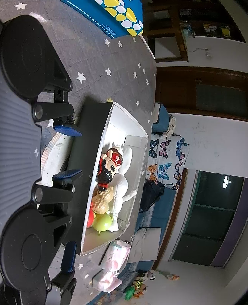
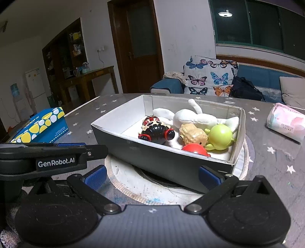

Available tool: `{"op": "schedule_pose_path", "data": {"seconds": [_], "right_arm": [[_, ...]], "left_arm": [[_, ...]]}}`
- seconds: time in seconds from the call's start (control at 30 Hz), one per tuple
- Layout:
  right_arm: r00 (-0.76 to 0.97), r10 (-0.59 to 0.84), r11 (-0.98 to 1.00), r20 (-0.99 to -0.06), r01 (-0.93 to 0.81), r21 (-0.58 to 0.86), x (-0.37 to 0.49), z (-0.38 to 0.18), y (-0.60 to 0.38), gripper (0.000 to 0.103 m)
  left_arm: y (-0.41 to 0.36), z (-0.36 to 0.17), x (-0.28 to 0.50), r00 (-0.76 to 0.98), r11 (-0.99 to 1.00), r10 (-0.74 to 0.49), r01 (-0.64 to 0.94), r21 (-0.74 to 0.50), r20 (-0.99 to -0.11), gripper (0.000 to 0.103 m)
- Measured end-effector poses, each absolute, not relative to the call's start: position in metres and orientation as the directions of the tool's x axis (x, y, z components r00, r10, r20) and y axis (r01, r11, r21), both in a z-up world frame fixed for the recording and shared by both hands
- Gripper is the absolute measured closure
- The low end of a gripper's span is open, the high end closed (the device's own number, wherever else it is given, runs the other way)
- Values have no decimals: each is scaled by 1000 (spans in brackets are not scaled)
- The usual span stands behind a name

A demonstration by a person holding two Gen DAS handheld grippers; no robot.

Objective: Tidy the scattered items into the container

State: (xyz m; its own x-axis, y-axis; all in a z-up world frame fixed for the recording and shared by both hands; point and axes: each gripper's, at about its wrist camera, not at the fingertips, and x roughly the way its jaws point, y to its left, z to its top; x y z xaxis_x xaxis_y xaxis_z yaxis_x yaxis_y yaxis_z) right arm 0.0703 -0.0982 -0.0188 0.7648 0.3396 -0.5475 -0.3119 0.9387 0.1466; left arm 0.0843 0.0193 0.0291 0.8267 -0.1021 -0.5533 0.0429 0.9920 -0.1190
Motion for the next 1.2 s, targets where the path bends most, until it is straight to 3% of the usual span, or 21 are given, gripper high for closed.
{"op": "schedule_pose_path", "data": {"seconds": [1.2], "right_arm": [[777, 273, 959, -567, -265, 98, 69, -28, -98, 0]], "left_arm": [[11, 18, 89, 822, 998, -59, 47, -37, -567, 62]]}}
